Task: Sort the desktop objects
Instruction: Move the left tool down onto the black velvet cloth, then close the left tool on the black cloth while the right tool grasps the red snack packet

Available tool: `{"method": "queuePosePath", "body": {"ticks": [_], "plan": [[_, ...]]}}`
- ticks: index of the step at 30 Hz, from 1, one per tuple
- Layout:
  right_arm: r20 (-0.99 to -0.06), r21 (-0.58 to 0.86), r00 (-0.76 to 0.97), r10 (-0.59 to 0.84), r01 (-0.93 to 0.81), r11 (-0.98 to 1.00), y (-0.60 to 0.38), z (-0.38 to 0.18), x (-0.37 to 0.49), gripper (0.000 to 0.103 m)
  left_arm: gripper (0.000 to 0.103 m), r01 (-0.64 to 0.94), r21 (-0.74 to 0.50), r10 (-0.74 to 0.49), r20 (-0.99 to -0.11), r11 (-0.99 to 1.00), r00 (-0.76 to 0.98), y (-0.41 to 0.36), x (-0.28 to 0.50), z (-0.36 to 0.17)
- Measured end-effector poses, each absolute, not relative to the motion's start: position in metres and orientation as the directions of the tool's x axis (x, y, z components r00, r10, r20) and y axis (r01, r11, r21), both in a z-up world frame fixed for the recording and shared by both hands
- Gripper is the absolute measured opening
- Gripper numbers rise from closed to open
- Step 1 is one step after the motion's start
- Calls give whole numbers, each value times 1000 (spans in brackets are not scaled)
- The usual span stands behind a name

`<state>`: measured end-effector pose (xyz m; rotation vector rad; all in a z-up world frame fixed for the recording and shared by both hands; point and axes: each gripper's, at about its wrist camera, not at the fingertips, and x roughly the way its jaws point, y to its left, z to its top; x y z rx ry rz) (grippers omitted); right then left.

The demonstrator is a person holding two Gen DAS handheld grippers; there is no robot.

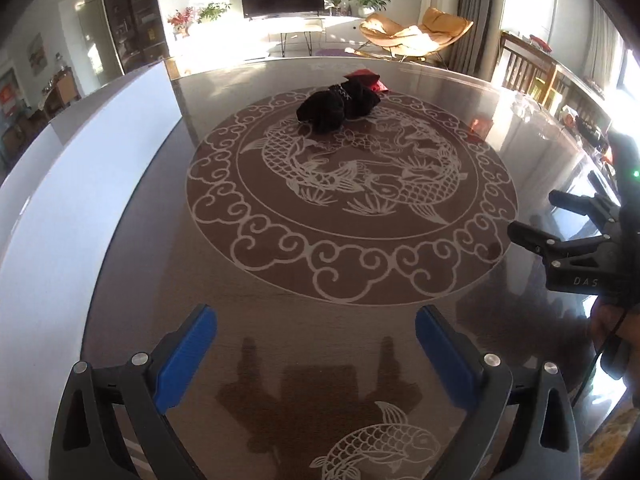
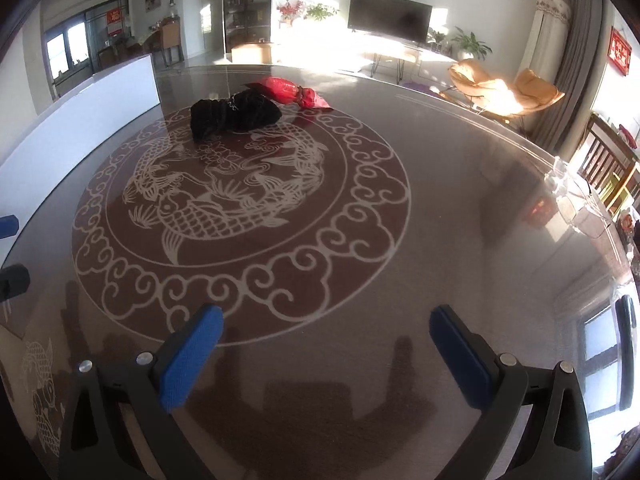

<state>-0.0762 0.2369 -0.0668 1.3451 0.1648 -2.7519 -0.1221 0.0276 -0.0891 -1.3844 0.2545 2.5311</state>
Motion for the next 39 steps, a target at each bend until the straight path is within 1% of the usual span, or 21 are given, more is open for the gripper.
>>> {"method": "queuePosePath", "body": {"ticks": [2,3,4,7,10,14,20,22,25,28,29,30,31,32,33,35,39], "plan": [[-790,-52,-612,-30,116,-992,239,-71,-73,103,101,-329,65,117,-856,-942,-503,37,-130,-103],[-793,-47,-608,-35,118,-992,240,-73,-74,103,103,-345,78,111,-861,-935,-497,42,-135,-108],[-795,-49,-606,-34,120,-992,239,-74,-75,103,103,-361,56,147,-847,-931,-511,44,-138,-108],[-807,-43,-590,-40,126,-991,237,-80,-78,103,103,-389,14,199,-842,-921,-501,50,-160,-111],[-813,-10,-578,-63,123,-992,241,-82,-80,103,103,-413,9,223,-829,-911,-512,56,-185,-112],[-813,-11,-579,-61,120,-993,241,-82,-79,103,103,-487,12,262,-831,-873,-490,63,-228,-111],[-814,-13,-578,-58,118,-993,240,-82,-80,103,103,-458,28,213,-859,-888,-465,68,-300,-108],[-814,-13,-578,-58,118,-993,240,-82,-80,103,103,-481,50,208,-859,-875,-469,78,-314,-106],[-814,-13,-578,-58,118,-993,240,-82,-80,103,103,-512,49,218,-867,-858,-448,96,-333,-107],[-814,-13,-578,-58,118,-993,240,-82,-80,103,103,-504,41,219,-868,-863,-446,107,-345,-107],[-814,-13,-578,-58,118,-993,240,-82,-80,103,101,-492,43,220,-859,-869,-463,106,-345,-107],[-814,-13,-578,-58,118,-993,240,-82,-80,103,80,-484,22,243,-844,-875,-478,103,-342,-104],[-814,-13,-578,-58,118,-993,240,-82,-80,103,54,-469,10,254,-831,-883,-495,99,-338,-102],[-814,-13,-578,-58,118,-993,240,-82,-80,103,44,-451,21,239,-826,-892,-511,94,-334,-100],[-814,-13,-578,-58,118,-993,240,-82,-80,103,32,-445,8,246,-824,-895,-510,88,-327,-99],[-814,-13,-578,-58,118,-993,240,-82,-80,103,32,-420,20,228,-816,-907,-532,73,-304,-101],[-814,-13,-578,-58,118,-993,240,-82,-80,103,32,-313,20,169,-806,-950,-567,25,-240,-104]]}}
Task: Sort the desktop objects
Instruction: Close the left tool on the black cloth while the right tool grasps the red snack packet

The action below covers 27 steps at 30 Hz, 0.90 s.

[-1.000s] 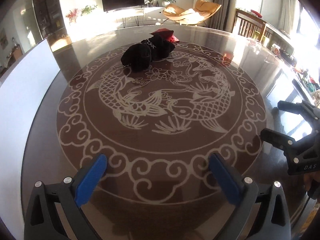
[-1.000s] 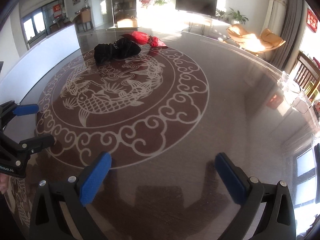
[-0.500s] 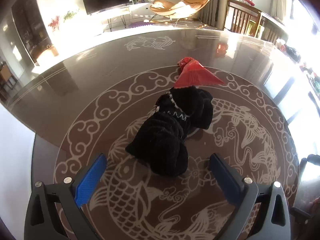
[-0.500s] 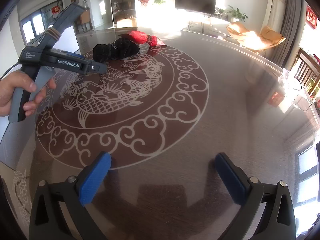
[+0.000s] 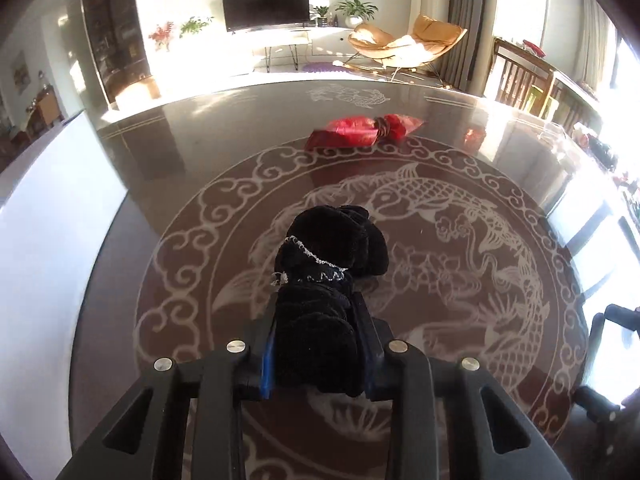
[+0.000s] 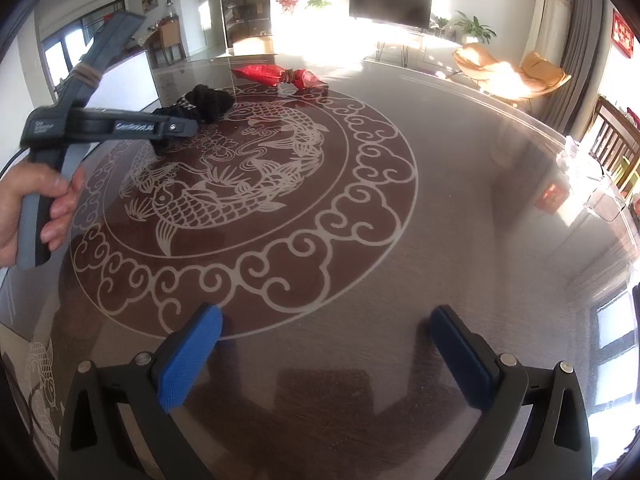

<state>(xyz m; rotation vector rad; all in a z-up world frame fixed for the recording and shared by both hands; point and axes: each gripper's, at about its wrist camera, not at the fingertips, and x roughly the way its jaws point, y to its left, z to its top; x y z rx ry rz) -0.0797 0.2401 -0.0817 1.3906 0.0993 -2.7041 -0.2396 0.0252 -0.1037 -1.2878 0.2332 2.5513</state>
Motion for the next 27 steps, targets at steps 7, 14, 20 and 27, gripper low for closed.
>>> {"method": "queuePosePath", "body": {"ticks": [7,14,20,27], "plan": [[-814,-12,-578,-59,117,-993,240,-82,-80,103,32,-141,14,75,-795,-990,-602,-44,-158,-108],[-729,422,-564,-388,77,-903,239,-67,-156,103,32,-130,8,75,-777,-991,-626,-42,-156,-108],[-789,20,-568,-232,353,-935,181,-27,-299,103,32,-131,-11,91,-777,-991,-623,-41,-160,-107],[-891,-302,-454,-24,631,-715,121,-66,-358,102,33,-135,5,81,-777,-991,-625,-40,-161,-107]]}}
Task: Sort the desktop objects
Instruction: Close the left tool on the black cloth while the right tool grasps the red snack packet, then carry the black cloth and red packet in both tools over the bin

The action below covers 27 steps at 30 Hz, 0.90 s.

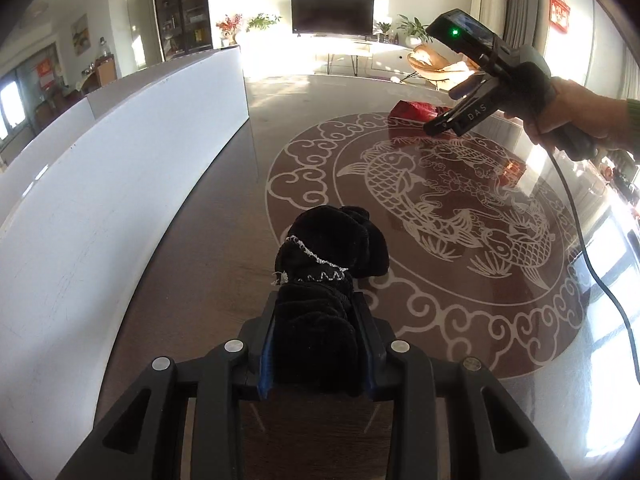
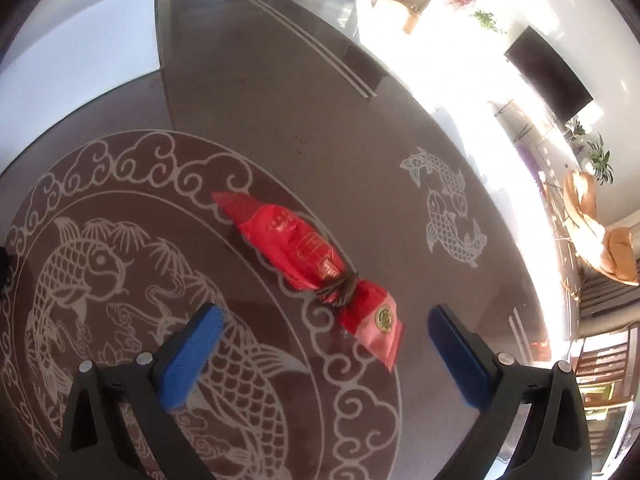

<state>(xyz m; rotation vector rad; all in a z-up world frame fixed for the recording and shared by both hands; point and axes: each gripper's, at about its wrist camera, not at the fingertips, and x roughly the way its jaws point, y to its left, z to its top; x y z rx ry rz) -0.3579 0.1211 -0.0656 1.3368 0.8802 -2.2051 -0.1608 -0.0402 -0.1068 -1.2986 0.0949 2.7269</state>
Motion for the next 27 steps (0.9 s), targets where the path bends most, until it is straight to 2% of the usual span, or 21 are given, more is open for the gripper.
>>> {"method": "queuePosePath", "body": {"ticks": [3,4,5,6,7,8,10,12,17,19,20,21,22,23,27], "plan": [[-887,-287,-459,-52,636,-716,111,-69,-371,101,34,-136,2,85,-777,-991,-624,-41,-161,-106],[-893,-251,-444,-75,630,-735,111,-68,-375,87,34,-136,4,83,-777,-991,-624,-40,-162,-106],[-904,-190,-414,-112,622,-759,113,-66,-377,65,34,-136,6,81,-777,-991,-624,-39,-162,-106],[-908,-148,-397,-136,606,-782,115,-65,-377,54,34,-136,7,80,-777,-991,-624,-38,-162,-106],[-906,-149,-403,-128,587,-796,115,-64,-372,37,34,-136,7,80,-777,-991,-624,-38,-162,-106],[-906,-147,-404,-127,580,-801,114,-64,-364,29,34,-137,7,80,-777,-991,-624,-38,-162,-106],[-901,-157,-417,-122,574,-803,110,-64,-339,25,34,-136,7,80,-777,-991,-624,-38,-162,-106],[-895,-119,-422,-142,534,-837,111,-65,-303,25,34,-134,3,82,-777,-991,-624,-38,-159,-106],[-870,100,-398,-290,434,-895,128,-62,-181,25,34,-157,8,92,-781,-988,-618,-27,-140,-105],[-854,126,-415,-314,421,-898,131,-63,-140,28,40,-146,9,85,-781,-989,-618,-25,-135,-105],[-844,134,-428,-323,415,-900,133,-62,-125,42,45,-142,6,84,-784,-990,-615,-25,-135,-105],[-836,138,-437,-331,417,-898,134,-62,-114,52,65,-137,3,82,-790,-991,-608,-25,-136,-106],[-835,121,-447,-321,420,-899,134,-63,-108,73,81,-128,2,76,-798,-992,-597,-27,-138,-107],[-836,99,-456,-304,419,-903,134,-63,-106,80,83,-121,-3,74,-800,-993,-595,-29,-139,-107],[-847,92,-444,-292,419,-903,138,-65,-111,80,83,-129,-12,86,-805,-992,-587,-30,-144,-110]]}}
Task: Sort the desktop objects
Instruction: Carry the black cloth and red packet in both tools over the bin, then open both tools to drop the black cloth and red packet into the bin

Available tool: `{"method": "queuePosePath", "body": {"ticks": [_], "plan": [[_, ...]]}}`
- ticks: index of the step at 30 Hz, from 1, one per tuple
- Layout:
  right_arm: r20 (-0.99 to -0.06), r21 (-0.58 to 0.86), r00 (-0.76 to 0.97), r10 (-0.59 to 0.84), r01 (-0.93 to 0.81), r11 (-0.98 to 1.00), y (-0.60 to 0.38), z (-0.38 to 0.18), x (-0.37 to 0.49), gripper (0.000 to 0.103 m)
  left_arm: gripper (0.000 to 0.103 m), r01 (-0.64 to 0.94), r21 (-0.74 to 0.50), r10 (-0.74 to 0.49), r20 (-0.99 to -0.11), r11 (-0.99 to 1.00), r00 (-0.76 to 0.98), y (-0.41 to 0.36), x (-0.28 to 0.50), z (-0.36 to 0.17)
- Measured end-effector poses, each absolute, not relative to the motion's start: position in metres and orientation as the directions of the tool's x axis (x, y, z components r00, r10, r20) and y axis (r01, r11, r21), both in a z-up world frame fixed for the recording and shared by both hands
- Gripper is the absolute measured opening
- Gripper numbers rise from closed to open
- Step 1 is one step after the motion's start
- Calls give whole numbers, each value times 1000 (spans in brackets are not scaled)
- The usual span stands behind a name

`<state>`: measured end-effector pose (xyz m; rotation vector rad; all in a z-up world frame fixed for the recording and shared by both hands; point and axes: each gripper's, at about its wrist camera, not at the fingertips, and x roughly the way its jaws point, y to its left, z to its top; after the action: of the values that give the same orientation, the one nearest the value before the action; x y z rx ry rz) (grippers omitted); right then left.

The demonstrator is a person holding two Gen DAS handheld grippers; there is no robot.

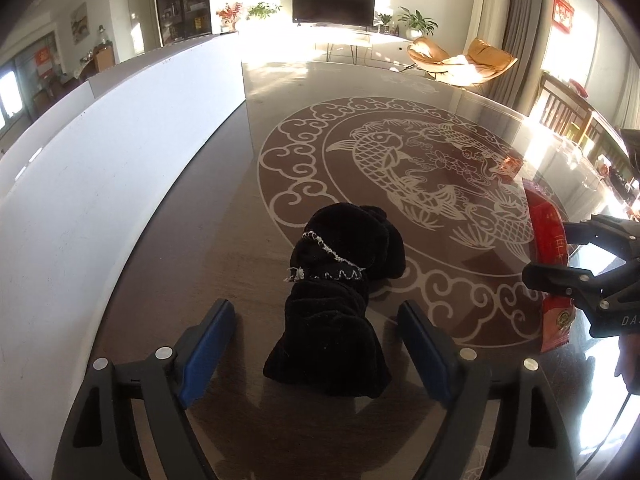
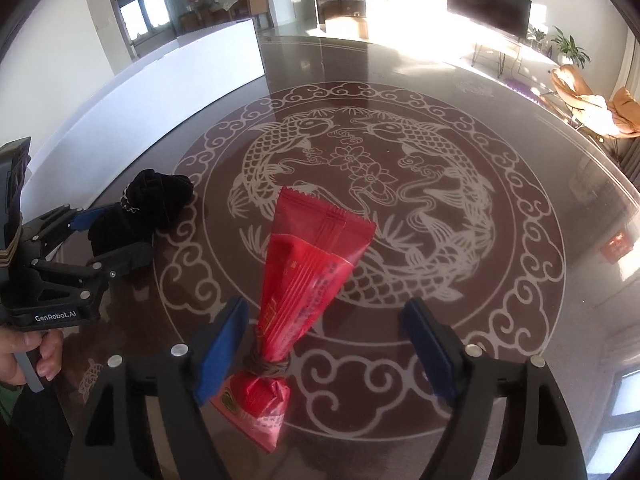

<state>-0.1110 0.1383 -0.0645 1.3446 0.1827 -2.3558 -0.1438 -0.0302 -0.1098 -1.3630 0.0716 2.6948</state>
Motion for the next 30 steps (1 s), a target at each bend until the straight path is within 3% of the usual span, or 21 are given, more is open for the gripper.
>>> {"method": "queuePosePath", "body": {"ticks": [3,5,6,11,21,26,30], "plan": [[-847,100,-432,-309,441,-892,143,-66,-114,68,82,-139,4,79,-806,-990,-587,-27,-147,-112],[-844,64,-448,-296,464,-884,137,-66,-107,26,56,-134,9,75,-788,-991,-612,-28,-145,-109],[-845,70,-443,-299,463,-883,136,-66,-104,20,31,-141,7,82,-784,-990,-615,-29,-144,-107],[-831,88,-456,-319,460,-884,131,-46,-99,20,31,-89,-11,66,-760,-996,-646,-44,-135,-88],[-759,88,-498,-419,559,-824,74,42,-120,20,31,56,-4,-39,-662,-998,-749,-94,-100,4],[-712,105,-487,-506,638,-763,13,78,-128,20,31,135,-61,-64,-647,-989,-760,-156,-80,38],[-678,124,-445,-586,716,-687,-62,104,-133,20,31,261,-45,-161,-680,-964,-715,-225,-80,44]]}}
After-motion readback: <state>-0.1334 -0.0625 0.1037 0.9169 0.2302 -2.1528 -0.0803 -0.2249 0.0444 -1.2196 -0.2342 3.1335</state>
